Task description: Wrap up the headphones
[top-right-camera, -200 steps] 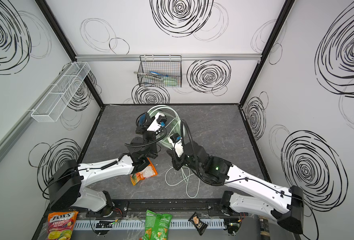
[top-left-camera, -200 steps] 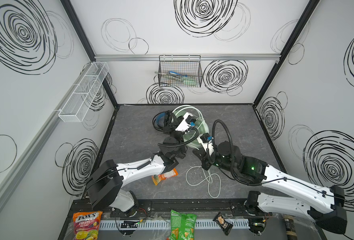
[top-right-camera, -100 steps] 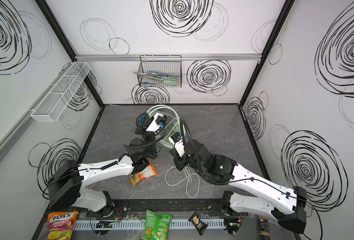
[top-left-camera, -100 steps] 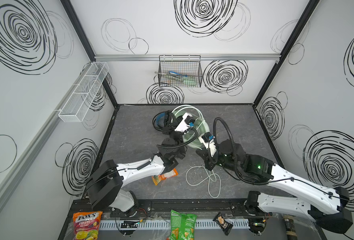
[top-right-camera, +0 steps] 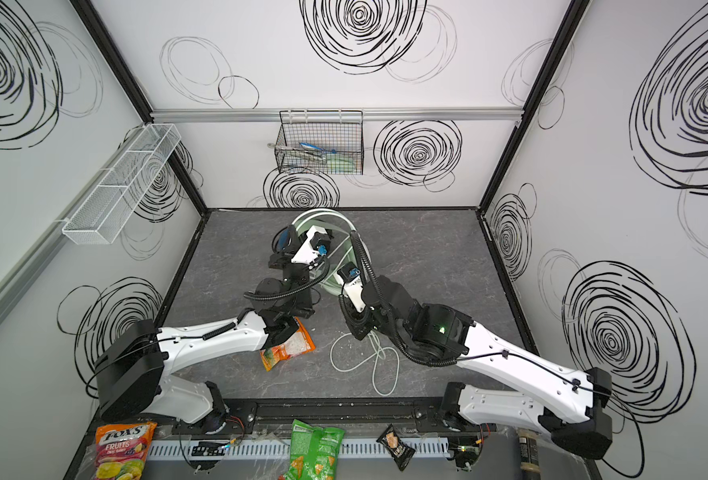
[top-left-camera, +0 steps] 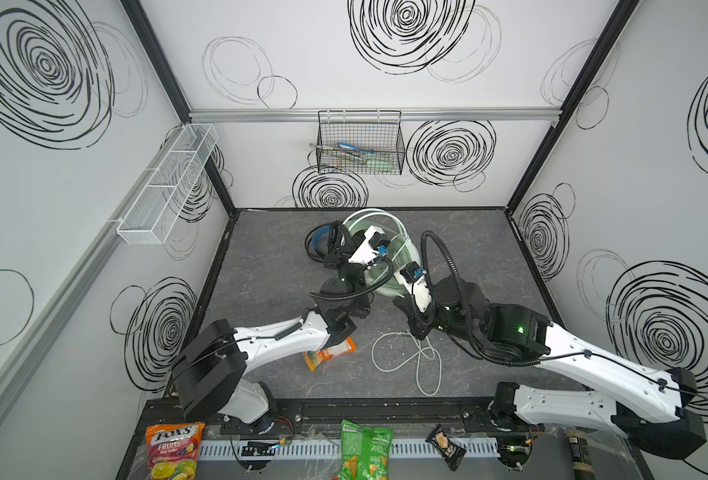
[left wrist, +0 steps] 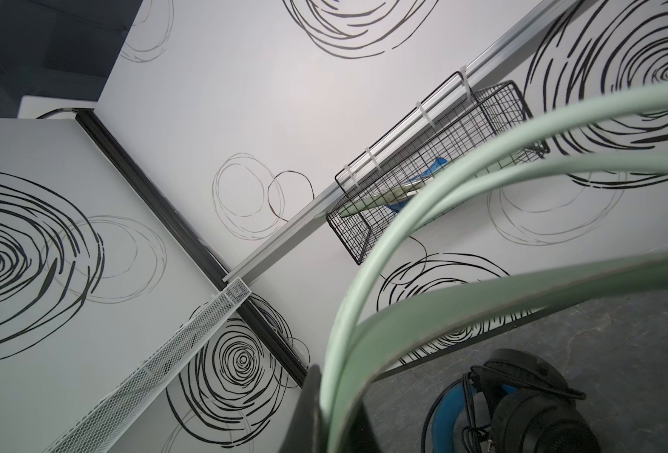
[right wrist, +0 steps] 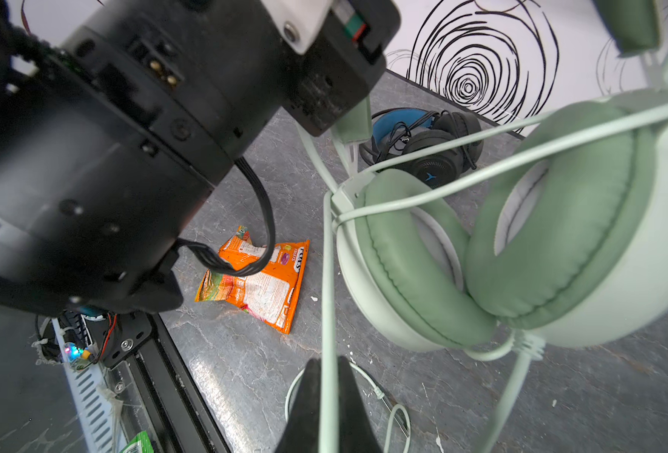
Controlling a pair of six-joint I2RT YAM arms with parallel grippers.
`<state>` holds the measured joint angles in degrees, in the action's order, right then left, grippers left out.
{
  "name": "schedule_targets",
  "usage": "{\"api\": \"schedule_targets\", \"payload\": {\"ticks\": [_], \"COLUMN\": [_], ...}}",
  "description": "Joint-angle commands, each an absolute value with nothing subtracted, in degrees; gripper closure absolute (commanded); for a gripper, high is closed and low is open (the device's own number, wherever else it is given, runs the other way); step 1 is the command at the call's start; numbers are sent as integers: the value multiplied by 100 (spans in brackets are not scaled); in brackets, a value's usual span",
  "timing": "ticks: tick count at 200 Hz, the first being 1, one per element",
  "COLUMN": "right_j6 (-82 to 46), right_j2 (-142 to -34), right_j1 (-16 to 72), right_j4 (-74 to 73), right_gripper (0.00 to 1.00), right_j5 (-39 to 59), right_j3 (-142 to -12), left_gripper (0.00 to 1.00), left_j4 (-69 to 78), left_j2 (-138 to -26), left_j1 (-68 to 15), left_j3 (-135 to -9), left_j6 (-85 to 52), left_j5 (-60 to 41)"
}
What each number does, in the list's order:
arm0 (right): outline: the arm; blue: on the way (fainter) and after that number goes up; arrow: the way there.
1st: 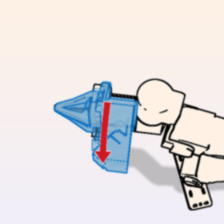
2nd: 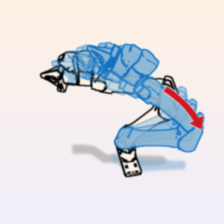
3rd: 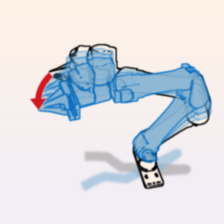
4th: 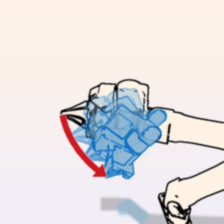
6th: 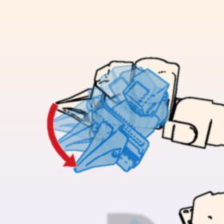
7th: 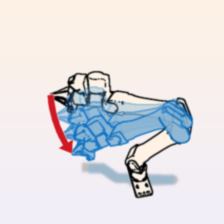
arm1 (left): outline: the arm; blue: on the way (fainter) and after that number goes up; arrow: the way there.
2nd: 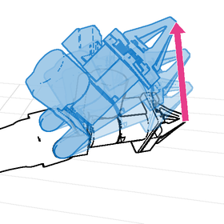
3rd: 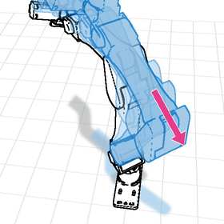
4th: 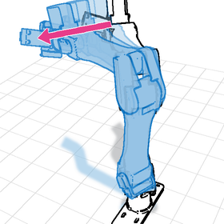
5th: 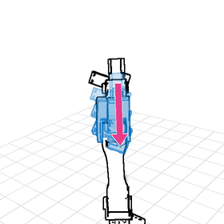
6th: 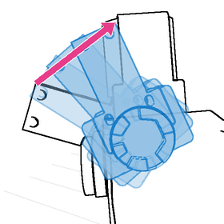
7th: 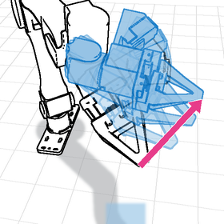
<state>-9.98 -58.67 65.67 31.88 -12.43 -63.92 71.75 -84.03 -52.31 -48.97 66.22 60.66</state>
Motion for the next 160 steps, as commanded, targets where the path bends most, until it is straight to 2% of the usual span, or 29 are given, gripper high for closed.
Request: {"api": "schedule_targets", "payload": {"ticks": [1,29,82,160], "right_j6": [-1092,-1273,-1405,-1115], "right_j2": [-5520,-5474,-5453,-5463], "right_j1": [6680,6714,6728,6706], "right_j4": [3422,3283,3438,4316], "right_gripper": [99,99,98,95], "right_j5": [-1263,-1082,-1192,-2018], "right_j3": [-6794,-6694,-6642,-7136], "left_gripper": [100,100,100,100], "left_j4": [7506,7672,8936,8676], "left_j2": [-8539,-8737,-9318,-9023], "left_j1": [-4737,-4724,-4745,-4845], "left_j3": [-4853,-5045,-5265,-4839], "left_j6": [7253,7396,8609,8255], "left_j5": [6449,6528,6443,6434]}}
